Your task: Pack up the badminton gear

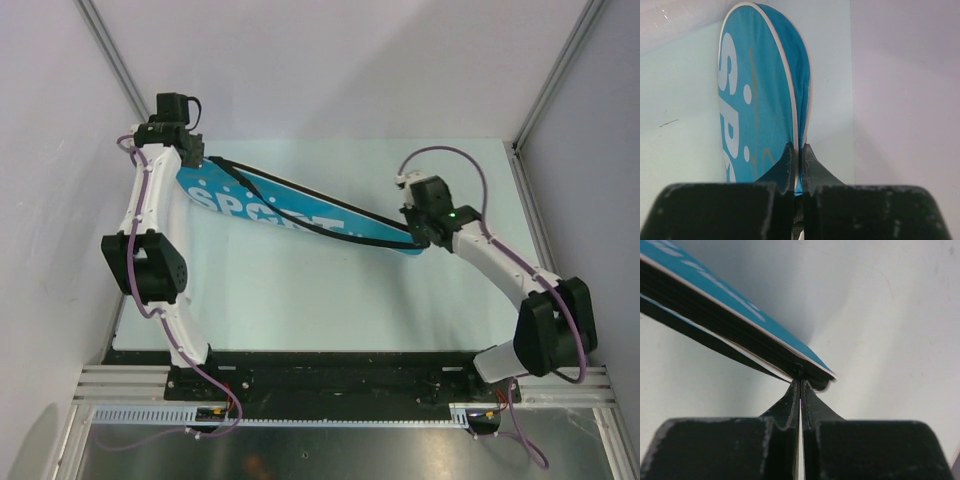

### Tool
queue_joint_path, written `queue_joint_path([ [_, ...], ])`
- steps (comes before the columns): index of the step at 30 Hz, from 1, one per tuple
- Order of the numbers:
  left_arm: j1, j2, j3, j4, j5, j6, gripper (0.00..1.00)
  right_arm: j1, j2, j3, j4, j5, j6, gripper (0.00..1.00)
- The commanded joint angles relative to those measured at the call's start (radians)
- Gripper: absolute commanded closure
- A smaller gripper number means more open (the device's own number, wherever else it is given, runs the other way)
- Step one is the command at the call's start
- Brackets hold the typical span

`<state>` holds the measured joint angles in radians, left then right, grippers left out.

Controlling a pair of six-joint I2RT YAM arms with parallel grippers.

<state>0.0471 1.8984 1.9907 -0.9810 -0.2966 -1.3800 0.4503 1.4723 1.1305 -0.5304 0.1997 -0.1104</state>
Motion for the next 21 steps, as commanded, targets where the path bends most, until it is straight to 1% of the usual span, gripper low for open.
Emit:
queue_joint_path([
  [1, 0.017, -0.012, 0.023, 0.045, -0.056, -0.025, 1.00, -0.128, -0.099, -0.086, -0.046, 0.004, 0.087, 1.00],
  [2, 0.017, -0.010, 0.023, 0.045, -0.056, -0.025, 1.00, -0.151, -0.107, -0.101, -0.045, -0.012, 0.100, 1.00],
  [3, 0.017, -0.012, 0.025, 0.045, -0.056, -0.024, 1.00, -0.192, -0.110, -0.118, -0.040, -0.064, 0.106, 1.00],
  [5, 0.019, -0.010, 0.025, 0.047, -0.052, -0.024, 1.00, -0.251, -0.086, -0.149, -0.045, -0.117, 0.162, 1.00],
  [6, 0.019, -0.009, 0.023, 0.047, -0.049, -0.024, 1.00, -0.309, -0.072, -0.155, -0.051, -0.158, 0.178, 1.00],
  [9, 0.019, -0.007, 0.020, 0.045, -0.030, -0.019, 1.00, -0.343, -0.029, -0.172, -0.040, -0.216, 0.210, 1.00],
  [12, 0.019, -0.010, 0.005, 0.045, -0.009, -0.016, 1.00, -0.337, -0.046, -0.166, 0.012, -0.233, 0.236, 1.00],
  [13, 0.017, -0.010, 0.000, 0.045, 0.005, -0.013, 1.00, -0.325, -0.068, -0.149, 0.020, -0.227, 0.239, 0.88],
  [14, 0.019, -0.007, 0.002, 0.045, 0.031, -0.004, 1.00, -0.308, -0.084, -0.135, 0.023, -0.206, 0.233, 0.81],
  [15, 0.017, -0.009, 0.002, 0.045, 0.046, 0.001, 1.00, -0.250, -0.099, -0.121, 0.029, -0.200, 0.215, 0.73],
  [16, 0.019, -0.010, 0.000, 0.045, 0.059, 0.001, 1.00, -0.208, -0.113, -0.111, 0.035, -0.200, 0.190, 0.56],
  [18, 0.017, -0.018, -0.004, 0.045, 0.083, 0.002, 1.00, -0.098, -0.153, -0.098, 0.085, -0.125, 0.085, 0.39],
  [19, 0.019, -0.025, -0.009, 0.047, 0.088, 0.002, 1.00, 0.000, -0.158, -0.100, 0.105, -0.094, 0.046, 0.28],
  [20, 0.019, -0.030, -0.012, 0.045, 0.097, 0.002, 1.00, 0.045, -0.150, -0.098, 0.151, -0.042, 0.002, 0.25],
  [21, 0.017, -0.036, -0.015, 0.047, 0.108, 0.002, 1.00, 0.077, -0.141, -0.092, 0.168, -0.033, -0.064, 0.23],
])
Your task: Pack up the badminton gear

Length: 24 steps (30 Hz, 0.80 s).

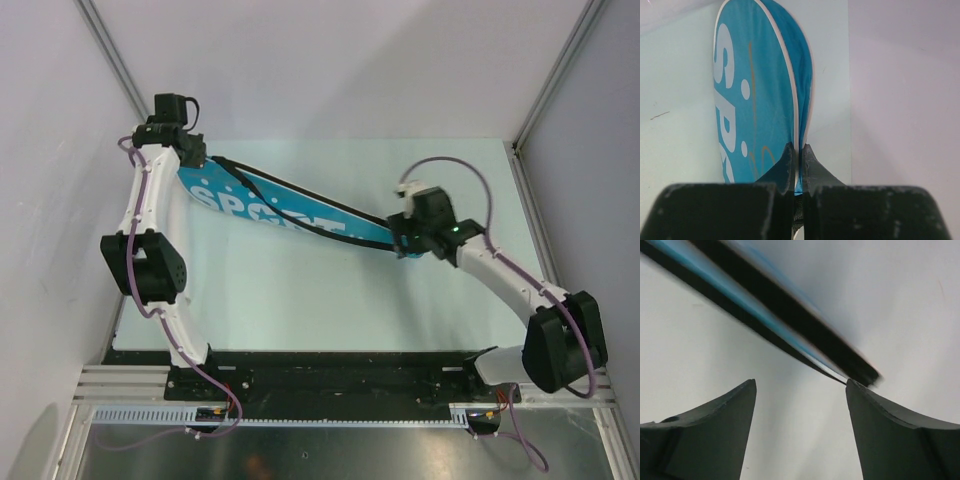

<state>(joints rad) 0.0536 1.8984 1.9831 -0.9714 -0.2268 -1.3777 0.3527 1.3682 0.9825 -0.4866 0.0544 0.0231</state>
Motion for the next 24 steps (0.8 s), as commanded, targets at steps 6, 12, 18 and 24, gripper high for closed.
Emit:
queue_joint_path([
  [6, 0.011, -0.055, -0.027, 0.037, 0.069, 0.012, 1.00, 0.354, 0.131, 0.183, 0.298, 0.100, -0.394, 0.19],
  [12, 0.011, -0.070, -0.049, 0.039, 0.086, 0.068, 1.00, 0.444, 0.417, 0.447, 0.306, 0.268, -0.637, 0.18],
  [18, 0.011, -0.085, -0.075, 0.039, 0.129, 0.144, 1.00, 0.385, 0.584, 0.706, 0.137, 0.004, -0.667, 0.19],
  [24, 0.008, -0.105, -0.095, 0.053, 0.202, 0.250, 1.00, 0.379, 0.666, 0.769, 0.109, -0.246, -0.658, 0.42],
])
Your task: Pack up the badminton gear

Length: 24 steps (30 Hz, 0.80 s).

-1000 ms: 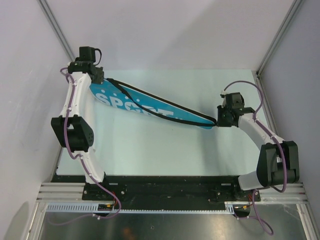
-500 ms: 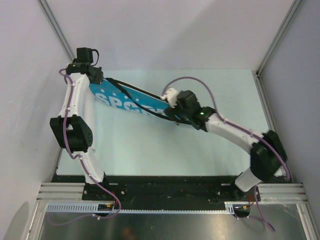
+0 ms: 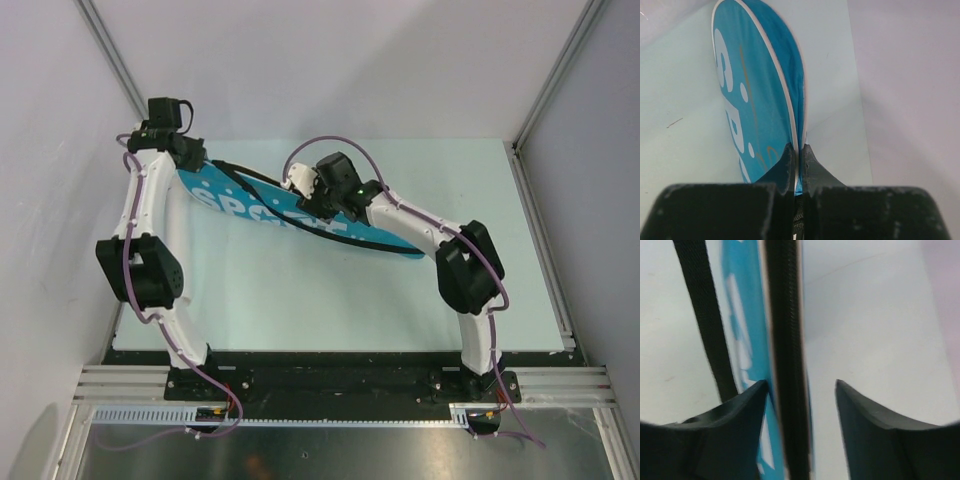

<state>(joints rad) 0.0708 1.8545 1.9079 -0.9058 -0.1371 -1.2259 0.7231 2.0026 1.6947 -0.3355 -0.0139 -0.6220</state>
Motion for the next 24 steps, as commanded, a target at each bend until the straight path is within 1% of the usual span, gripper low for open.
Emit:
queue_joint_path([
  [1, -0.009, -0.067, -0.023, -0.008, 0.123, 0.135, 1.00, 0.006, 0.035, 0.062, -0.042, -0.185, -0.002, 0.47],
  [2, -0.015, -0.069, -0.023, 0.001, 0.128, 0.155, 1.00, 0.004, 0.042, 0.065, -0.046, -0.190, 0.005, 0.53],
  [3, -0.017, -0.069, -0.024, 0.005, 0.166, 0.175, 0.98, 0.006, 0.042, 0.065, -0.048, -0.173, 0.016, 0.70],
  [5, -0.025, -0.080, -0.030, 0.039, 0.206, 0.236, 0.95, 0.007, 0.039, 0.065, -0.063, -0.153, 0.018, 0.84],
  [6, -0.025, -0.087, -0.044, 0.050, 0.227, 0.253, 0.90, 0.007, 0.033, 0.059, -0.069, -0.121, 0.015, 1.00],
  [7, -0.026, -0.097, -0.053, 0.073, 0.238, 0.282, 0.87, 0.004, 0.024, 0.051, -0.068, -0.100, 0.010, 1.00],
  [8, -0.029, -0.121, -0.066, 0.082, 0.243, 0.292, 0.77, 0.003, 0.015, 0.040, -0.066, -0.080, 0.001, 1.00],
  [9, -0.029, -0.135, -0.096, 0.091, 0.245, 0.301, 0.52, -0.001, -0.011, 0.014, -0.063, -0.025, -0.024, 1.00],
  [10, -0.029, -0.156, -0.113, 0.114, 0.248, 0.322, 0.42, -0.002, -0.024, -0.003, -0.036, 0.009, -0.034, 1.00],
  [12, -0.029, -0.204, -0.153, 0.136, 0.254, 0.353, 0.24, -0.022, -0.063, -0.050, -0.001, 0.095, -0.062, 1.00],
  [13, -0.028, -0.219, -0.165, 0.145, 0.254, 0.377, 0.20, -0.031, -0.076, -0.065, 0.019, 0.110, -0.088, 1.00],
  [15, -0.028, -0.265, -0.202, 0.157, 0.258, 0.419, 0.05, -0.060, -0.105, -0.090, 0.044, 0.165, -0.119, 1.00],
  [18, -0.029, -0.329, -0.259, 0.177, 0.264, 0.460, 0.02, -0.100, -0.125, -0.147, 0.119, 0.234, -0.202, 1.00],
  [20, -0.029, -0.376, -0.314, 0.206, 0.255, 0.473, 0.02, -0.117, -0.130, -0.187, 0.193, 0.291, -0.292, 1.00],
  [22, -0.032, -0.452, -0.361, 0.270, 0.252, 0.482, 0.01, -0.146, -0.122, -0.237, 0.326, 0.321, -0.375, 1.00],
  [23, -0.037, -0.475, -0.410, 0.301, 0.264, 0.483, 0.00, -0.152, -0.116, -0.251, 0.396, 0.347, -0.456, 1.00],
  [24, -0.045, -0.513, -0.427, 0.324, 0.272, 0.485, 0.00, -0.171, -0.104, -0.256, 0.503, 0.354, -0.488, 1.00],
])
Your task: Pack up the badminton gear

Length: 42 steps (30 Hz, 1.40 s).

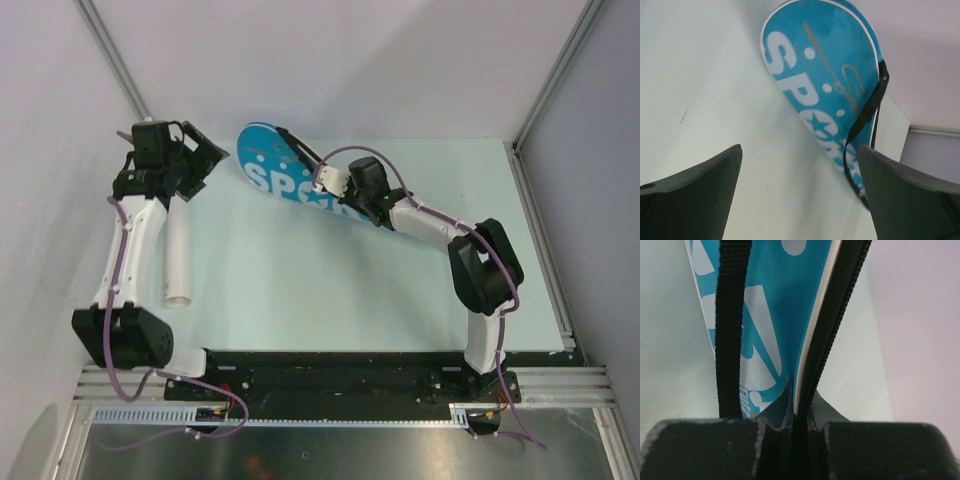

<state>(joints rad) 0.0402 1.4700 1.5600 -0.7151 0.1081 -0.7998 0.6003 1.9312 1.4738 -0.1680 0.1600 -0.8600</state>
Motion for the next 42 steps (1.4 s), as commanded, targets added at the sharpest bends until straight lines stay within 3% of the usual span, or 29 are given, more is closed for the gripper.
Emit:
queue_joint_path([
  [1, -0.031, -0.140, -0.095, 0.170, 0.036, 0.059, 0.00, -0.056, -0.005, -0.036, 0.381, 0.181, -0.275, 1.00],
  [4, -0.127, -0.154, -0.104, 0.197, 0.070, 0.094, 0.00, -0.082, 0.037, -0.036, 0.540, 0.188, -0.361, 1.00],
  [9, -0.241, -0.194, -0.138, 0.210, 0.015, 0.152, 0.00, -0.048, 0.034, -0.107, 0.555, 0.190, -0.328, 1.00],
  [10, -0.261, -0.210, -0.147, 0.213, 0.005, 0.155, 0.00, -0.025, 0.023, -0.134, 0.555, 0.185, -0.300, 0.95],
  [11, -0.269, -0.217, -0.156, 0.217, -0.002, 0.162, 0.00, -0.013, 0.003, -0.156, 0.544, 0.156, -0.257, 0.66],
  [12, -0.273, -0.220, -0.159, 0.221, -0.005, 0.166, 0.00, -0.004, -0.003, -0.173, 0.448, 0.138, -0.181, 0.52],
  [14, -0.280, -0.227, -0.163, 0.223, 0.001, 0.171, 0.00, 0.033, -0.003, -0.175, 0.392, 0.183, -0.069, 0.36],
  [20, -0.318, -0.246, -0.169, 0.227, 0.004, 0.217, 0.00, 0.101, -0.130, -0.176, 0.108, 0.297, 0.375, 0.30],
  [22, -0.350, -0.255, -0.173, 0.235, 0.014, 0.237, 0.00, 0.107, -0.242, -0.179, 0.011, 0.306, 0.595, 0.30],
  [26, -0.430, -0.286, -0.189, 0.270, 0.018, 0.307, 0.00, 0.084, -0.506, -0.266, -0.201, 0.205, 0.847, 0.30],
  [29, -0.499, -0.319, -0.198, 0.313, 0.039, 0.346, 0.00, 0.006, -0.734, -0.351, -0.281, 0.112, 0.991, 0.30],
  [30, -0.534, -0.332, -0.202, 0.325, 0.042, 0.353, 0.00, -0.076, -0.791, -0.368, -0.294, 0.080, 1.024, 0.28],
  [35, -0.611, -0.453, -0.293, 0.442, 0.064, 0.358, 0.00, -0.206, -1.198, -0.428, -0.360, 0.009, 1.066, 0.20],
  [36, -0.629, -0.477, -0.322, 0.471, 0.074, 0.353, 0.00, -0.208, -1.251, -0.428, -0.358, 0.013, 1.041, 0.15],
  [37, -0.638, -0.511, -0.386, 0.500, 0.079, 0.349, 0.00, -0.206, -1.299, -0.429, -0.352, 0.025, 1.036, 0.01],
  [42, -0.660, -0.733, -0.554, 0.618, 0.055, 0.321, 0.00, -0.206, -1.582, -0.467, -0.265, 0.085, 1.017, 0.00],
])
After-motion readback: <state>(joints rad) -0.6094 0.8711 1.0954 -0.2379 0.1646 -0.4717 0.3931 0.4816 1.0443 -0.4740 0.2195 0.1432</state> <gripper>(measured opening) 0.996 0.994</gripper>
